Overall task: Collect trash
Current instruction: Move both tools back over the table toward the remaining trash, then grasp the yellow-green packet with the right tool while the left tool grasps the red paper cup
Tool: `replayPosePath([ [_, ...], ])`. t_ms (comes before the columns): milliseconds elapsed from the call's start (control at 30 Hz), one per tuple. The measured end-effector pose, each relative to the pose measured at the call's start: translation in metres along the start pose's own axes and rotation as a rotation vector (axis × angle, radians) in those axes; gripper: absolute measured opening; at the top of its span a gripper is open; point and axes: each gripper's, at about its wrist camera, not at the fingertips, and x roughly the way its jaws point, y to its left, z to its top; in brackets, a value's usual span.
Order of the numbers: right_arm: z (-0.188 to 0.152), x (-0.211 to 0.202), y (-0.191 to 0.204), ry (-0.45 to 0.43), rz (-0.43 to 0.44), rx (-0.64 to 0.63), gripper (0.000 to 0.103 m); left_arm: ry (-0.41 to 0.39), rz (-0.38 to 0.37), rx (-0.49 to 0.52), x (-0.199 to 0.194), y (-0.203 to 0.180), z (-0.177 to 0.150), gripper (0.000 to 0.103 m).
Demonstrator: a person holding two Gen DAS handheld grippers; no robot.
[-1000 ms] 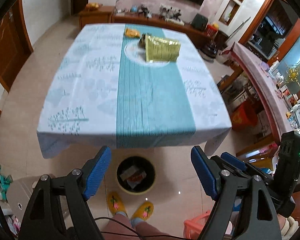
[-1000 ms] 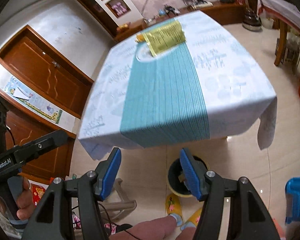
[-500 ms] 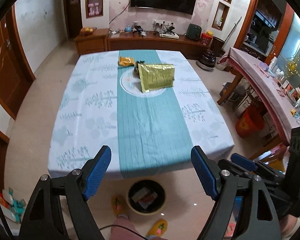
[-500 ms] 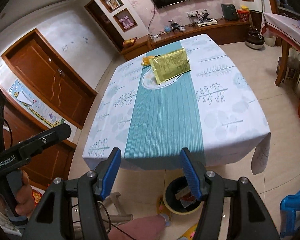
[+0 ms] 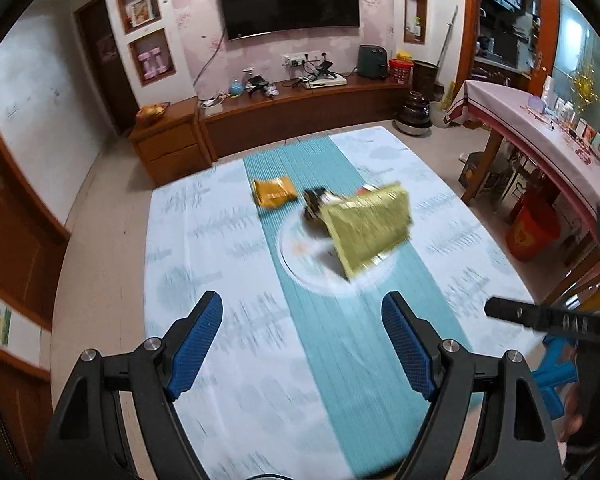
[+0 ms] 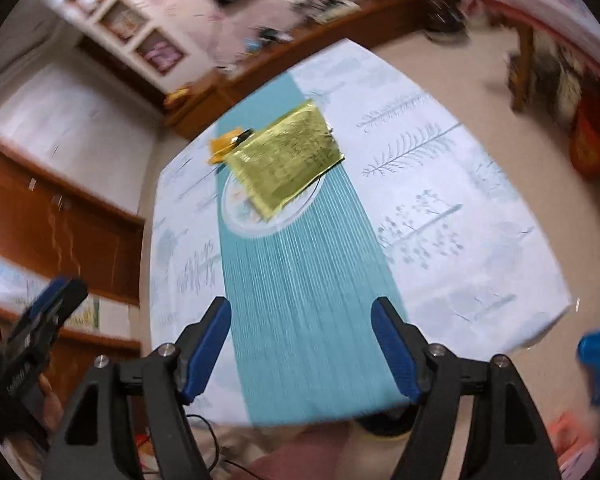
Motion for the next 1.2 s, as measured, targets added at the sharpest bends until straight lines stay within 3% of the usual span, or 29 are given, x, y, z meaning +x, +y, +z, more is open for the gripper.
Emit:
replayPosePath([
  [167, 0.06, 0.06, 0.008, 0.053, 0.019, 0.219, 0.081, 0.019, -0.042, 0.045, 0.056, 0.038, 0.042, 0.08],
  [267, 0.097, 0.099, 0.004, 0.056, -0.011, 0.333, 0.082, 0.039, -0.049, 0.049, 0.09, 0.051, 0.055, 0.08],
  [433, 0.138, 0.149, -0.013, 0.064, -0.089, 0.485, 0.083, 0.084, -0.121, 0.009, 0.133, 0.061, 0.069, 0.08],
  [667, 0.162, 0.188, -0.018, 0.087, -0.138, 0.55, 0.09, 0.114, -0.16, 0.021, 0.165, 0.061, 0.077, 0.08],
  [1033, 0.168, 0.213, -0.022, 0.068, -0.059, 0.597, 0.092, 0.158, -0.182, -0.008, 0.185, 0.067, 0.075, 0.08],
  [1100, 0.169, 0.213, -0.02, 0.066, -0.065, 0.562, 0.087, 0.17, -0.182, -0.013, 0.188, 0.067, 0.073, 0.08],
  [1133, 0.17, 0.214, -0.019, 0.061, -0.06, 0.542, 0.075, 0.175, -0.184, -0.014, 0.189, 0.067, 0.072, 0.08],
  [1200, 0.169, 0.213, -0.022, 0.044, 0.038, 0.547, 0.056, 0.182, -0.187, -0.013, 0.192, 0.066, 0.07, 0.08],
])
